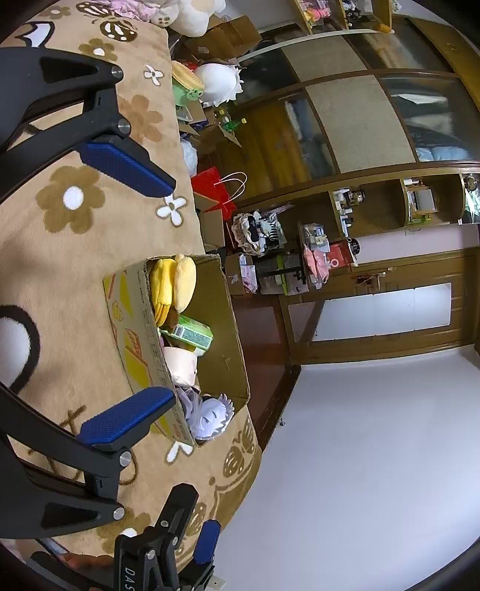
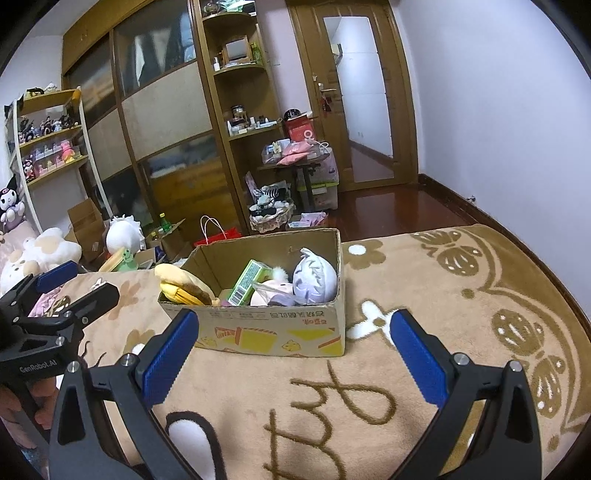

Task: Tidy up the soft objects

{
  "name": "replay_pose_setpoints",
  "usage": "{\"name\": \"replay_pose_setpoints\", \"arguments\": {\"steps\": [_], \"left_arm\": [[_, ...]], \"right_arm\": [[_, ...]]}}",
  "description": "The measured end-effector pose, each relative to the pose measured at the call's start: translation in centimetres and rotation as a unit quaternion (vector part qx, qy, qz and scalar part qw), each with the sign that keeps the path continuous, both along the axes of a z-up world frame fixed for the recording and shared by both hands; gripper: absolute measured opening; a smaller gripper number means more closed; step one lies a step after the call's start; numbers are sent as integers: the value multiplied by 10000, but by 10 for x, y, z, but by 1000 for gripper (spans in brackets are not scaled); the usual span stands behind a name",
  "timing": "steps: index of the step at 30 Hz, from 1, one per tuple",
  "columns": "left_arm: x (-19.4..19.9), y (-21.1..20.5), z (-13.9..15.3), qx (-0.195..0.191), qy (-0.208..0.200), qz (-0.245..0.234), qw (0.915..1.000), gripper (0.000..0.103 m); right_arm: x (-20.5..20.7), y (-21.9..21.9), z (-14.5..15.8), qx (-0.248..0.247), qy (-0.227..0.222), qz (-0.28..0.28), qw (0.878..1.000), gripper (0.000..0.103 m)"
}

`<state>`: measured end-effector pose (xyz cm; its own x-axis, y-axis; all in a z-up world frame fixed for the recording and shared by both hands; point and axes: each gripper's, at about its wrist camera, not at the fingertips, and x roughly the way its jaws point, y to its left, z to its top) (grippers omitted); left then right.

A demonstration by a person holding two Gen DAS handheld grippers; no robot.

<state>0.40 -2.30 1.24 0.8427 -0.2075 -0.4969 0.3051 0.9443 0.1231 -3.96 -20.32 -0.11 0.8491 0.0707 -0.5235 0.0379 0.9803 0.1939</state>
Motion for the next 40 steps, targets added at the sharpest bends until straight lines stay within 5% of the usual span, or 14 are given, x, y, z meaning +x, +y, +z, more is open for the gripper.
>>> {"name": "replay_pose_setpoints", "arguments": {"steps": [40], "left_arm": [[6, 2, -5, -35, 57, 100, 9999, 101]], "right_arm": [[0, -7, 1, -5, -51, -127, 9999, 103]]}}
